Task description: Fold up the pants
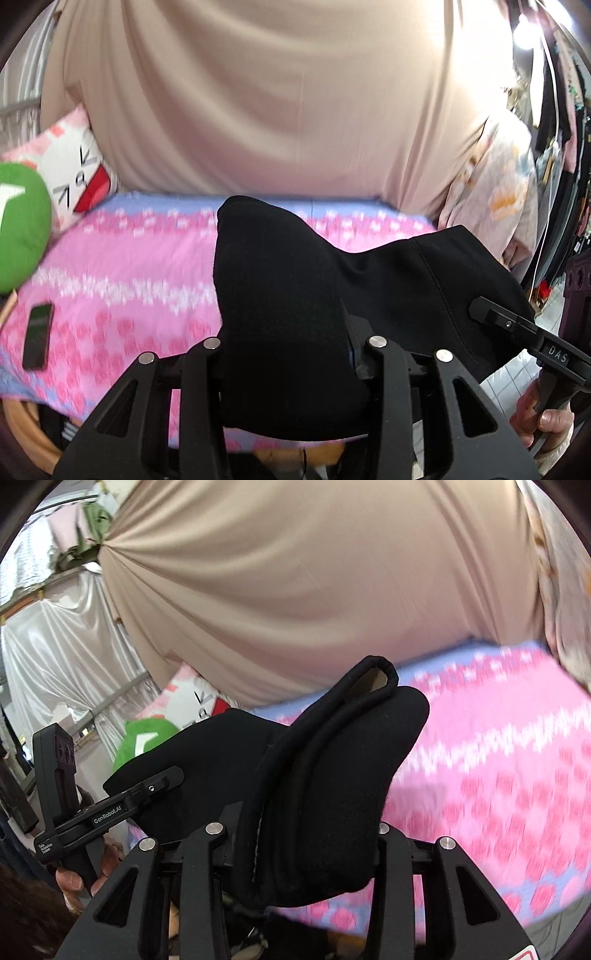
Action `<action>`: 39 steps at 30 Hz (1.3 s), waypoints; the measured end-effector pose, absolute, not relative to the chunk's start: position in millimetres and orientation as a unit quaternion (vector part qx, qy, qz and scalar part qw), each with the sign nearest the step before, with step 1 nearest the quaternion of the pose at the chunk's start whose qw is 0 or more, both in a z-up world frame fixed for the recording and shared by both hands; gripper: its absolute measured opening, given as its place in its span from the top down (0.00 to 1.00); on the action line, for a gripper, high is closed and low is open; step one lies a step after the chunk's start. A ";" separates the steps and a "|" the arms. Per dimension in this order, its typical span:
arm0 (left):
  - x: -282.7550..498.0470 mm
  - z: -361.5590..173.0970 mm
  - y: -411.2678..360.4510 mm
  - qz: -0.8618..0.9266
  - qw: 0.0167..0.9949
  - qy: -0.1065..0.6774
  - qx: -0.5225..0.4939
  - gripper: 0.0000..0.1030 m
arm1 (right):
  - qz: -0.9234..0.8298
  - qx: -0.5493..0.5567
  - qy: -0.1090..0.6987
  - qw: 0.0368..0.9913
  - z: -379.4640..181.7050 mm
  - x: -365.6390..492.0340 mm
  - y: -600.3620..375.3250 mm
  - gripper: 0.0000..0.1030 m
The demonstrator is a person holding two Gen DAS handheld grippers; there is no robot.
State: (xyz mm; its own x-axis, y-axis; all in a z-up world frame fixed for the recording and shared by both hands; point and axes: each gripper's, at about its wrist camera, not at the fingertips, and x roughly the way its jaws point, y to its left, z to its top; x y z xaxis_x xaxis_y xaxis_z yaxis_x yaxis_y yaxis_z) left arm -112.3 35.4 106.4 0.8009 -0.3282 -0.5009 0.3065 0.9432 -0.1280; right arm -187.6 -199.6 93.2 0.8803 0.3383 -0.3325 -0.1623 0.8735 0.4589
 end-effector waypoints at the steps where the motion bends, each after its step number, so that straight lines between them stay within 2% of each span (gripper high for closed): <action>1: -110.3 115.9 35.8 -0.168 0.953 0.252 -0.020 0.65 | 0.133 0.210 0.196 0.949 100.6 -186.2 -200.0 0.64; 15: -72.9 212.2 24.1 -0.164 0.983 0.083 -0.016 0.64 | 0.137 0.135 0.032 0.981 213.7 -140.3 -214.3 0.64; 21: -34.7 236.2 17.9 -0.151 0.988 0.032 -0.011 0.63 | 0.136 0.113 -0.003 0.984 245.8 -97.7 -222.8 0.64; 26: 18.9 239.7 7.6 -0.137 0.990 0.018 -0.006 0.62 | 0.131 0.105 -0.014 0.986 251.5 -45.3 -236.6 0.64; 29: 63.8 227.2 -1.8 -0.128 0.991 0.026 -0.006 0.61 | 0.123 0.107 -0.015 0.986 239.0 0.9 -252.0 0.64; 33: 137.2 187.0 -21.2 -0.113 0.992 0.061 0.008 0.60 | 0.120 0.138 0.016 0.983 188.5 78.1 -281.4 0.63; 37: 217.9 114.4 -39.4 -0.116 0.982 0.150 0.023 0.59 | 0.097 0.185 0.100 0.973 107.4 153.2 -309.1 0.63; 39: 263.7 55.4 -46.4 -0.127 0.964 0.230 0.025 0.59 | 0.079 0.207 0.155 0.963 54.6 184.8 -320.4 0.63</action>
State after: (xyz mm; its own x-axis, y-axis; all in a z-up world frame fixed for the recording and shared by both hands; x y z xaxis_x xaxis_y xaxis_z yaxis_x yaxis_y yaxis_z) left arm 263.7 -46.4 55.4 0.8615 -0.2334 -0.4509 0.2564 0.9665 -0.0105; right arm 184.8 -320.4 54.6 0.9396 0.2156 -0.2658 -0.0874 0.9019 0.4229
